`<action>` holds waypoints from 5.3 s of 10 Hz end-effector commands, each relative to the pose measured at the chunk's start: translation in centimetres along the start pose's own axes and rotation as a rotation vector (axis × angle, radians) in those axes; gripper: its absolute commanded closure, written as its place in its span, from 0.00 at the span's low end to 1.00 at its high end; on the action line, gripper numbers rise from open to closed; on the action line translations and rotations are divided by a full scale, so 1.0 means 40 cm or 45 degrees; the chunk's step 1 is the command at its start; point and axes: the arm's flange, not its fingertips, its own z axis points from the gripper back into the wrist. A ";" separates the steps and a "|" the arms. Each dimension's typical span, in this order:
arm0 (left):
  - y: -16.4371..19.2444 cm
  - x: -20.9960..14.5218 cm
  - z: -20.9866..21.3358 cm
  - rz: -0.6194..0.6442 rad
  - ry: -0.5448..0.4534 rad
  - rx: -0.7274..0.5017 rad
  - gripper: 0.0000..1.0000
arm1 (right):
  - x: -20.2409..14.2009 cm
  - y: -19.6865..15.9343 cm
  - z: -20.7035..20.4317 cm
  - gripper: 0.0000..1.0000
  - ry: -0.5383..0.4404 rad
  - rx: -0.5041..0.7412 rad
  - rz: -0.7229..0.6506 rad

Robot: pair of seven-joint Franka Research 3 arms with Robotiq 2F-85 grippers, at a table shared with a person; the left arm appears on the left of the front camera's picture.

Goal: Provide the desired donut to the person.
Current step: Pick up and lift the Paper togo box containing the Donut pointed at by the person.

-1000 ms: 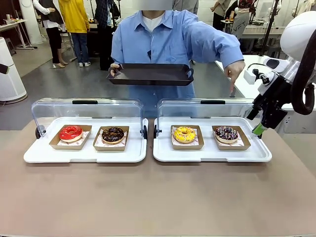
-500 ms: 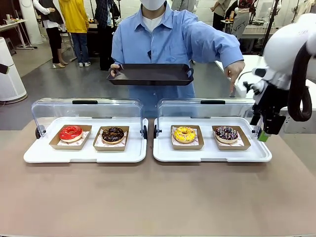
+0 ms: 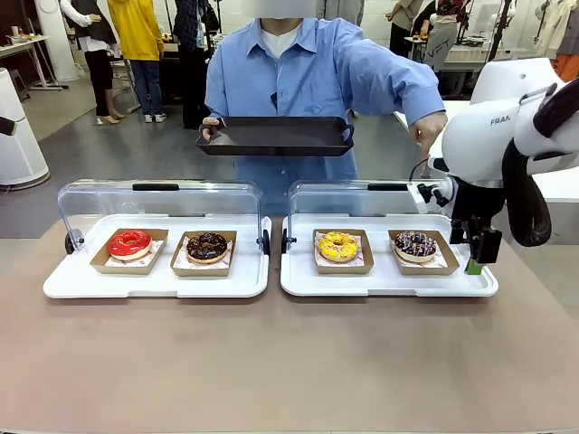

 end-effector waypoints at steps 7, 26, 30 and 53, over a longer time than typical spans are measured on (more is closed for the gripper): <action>-0.001 0.003 0.003 -0.003 -0.006 0.000 0.00 | -0.017 -0.038 -0.113 0.00 -0.055 -0.098 -0.040; -0.001 0.003 0.003 -0.003 -0.006 0.000 0.00 | -0.099 -0.129 -0.166 0.00 -0.260 -0.087 -0.013; -0.001 0.003 0.003 -0.003 -0.006 0.000 0.00 | -0.066 -0.159 -0.169 0.00 -0.165 -0.066 -0.016; -0.001 0.003 0.003 -0.003 -0.006 0.000 0.00 | -0.055 -0.195 -0.244 0.60 -0.116 0.049 0.003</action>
